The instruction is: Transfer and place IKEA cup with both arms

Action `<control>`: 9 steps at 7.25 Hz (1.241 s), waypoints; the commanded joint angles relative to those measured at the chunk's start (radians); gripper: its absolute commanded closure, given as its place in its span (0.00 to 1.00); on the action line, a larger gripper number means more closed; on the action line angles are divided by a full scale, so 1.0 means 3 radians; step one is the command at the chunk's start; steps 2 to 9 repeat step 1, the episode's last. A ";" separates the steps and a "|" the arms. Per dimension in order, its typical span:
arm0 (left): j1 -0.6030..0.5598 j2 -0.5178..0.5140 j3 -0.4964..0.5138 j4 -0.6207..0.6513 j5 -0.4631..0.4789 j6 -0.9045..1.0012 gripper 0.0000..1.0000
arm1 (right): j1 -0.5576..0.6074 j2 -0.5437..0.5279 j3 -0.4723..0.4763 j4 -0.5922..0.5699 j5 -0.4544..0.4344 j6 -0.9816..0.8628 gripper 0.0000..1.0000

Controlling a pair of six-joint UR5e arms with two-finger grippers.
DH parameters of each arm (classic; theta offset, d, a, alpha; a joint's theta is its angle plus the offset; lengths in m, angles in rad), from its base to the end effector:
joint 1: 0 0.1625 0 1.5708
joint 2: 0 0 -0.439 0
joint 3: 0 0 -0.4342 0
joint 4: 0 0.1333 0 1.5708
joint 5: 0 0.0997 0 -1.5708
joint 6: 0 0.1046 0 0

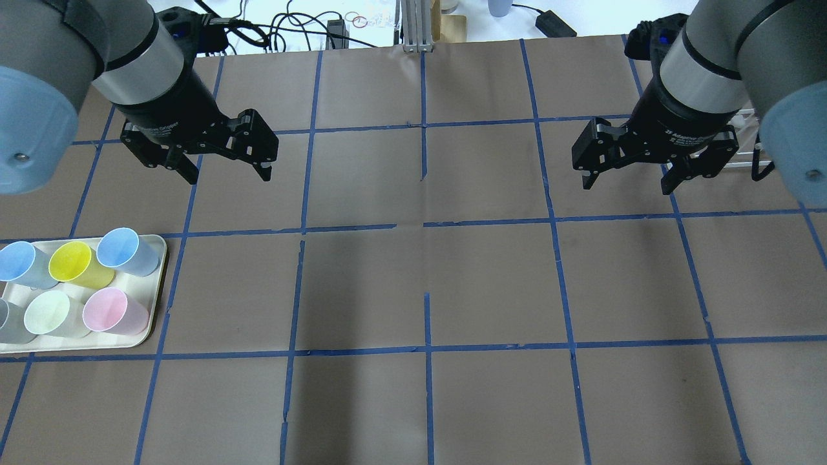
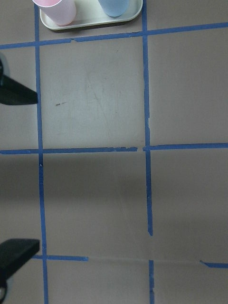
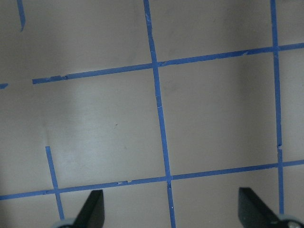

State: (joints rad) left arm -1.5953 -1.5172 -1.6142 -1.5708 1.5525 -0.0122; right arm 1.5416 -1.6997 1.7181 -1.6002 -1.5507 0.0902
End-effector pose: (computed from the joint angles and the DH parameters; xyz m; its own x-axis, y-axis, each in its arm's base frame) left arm -0.1477 -0.5080 0.5017 -0.9998 0.0125 0.0184 0.0123 0.9999 -0.0100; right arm 0.1214 -0.4823 0.4864 -0.9927 0.1189 -0.0210 0.1191 0.9928 -0.0091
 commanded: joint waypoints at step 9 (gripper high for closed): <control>0.0000 0.0000 -0.0003 0.0005 0.0005 0.0000 0.00 | -0.0005 0.0000 0.0000 -0.0020 -0.0006 -0.0004 0.00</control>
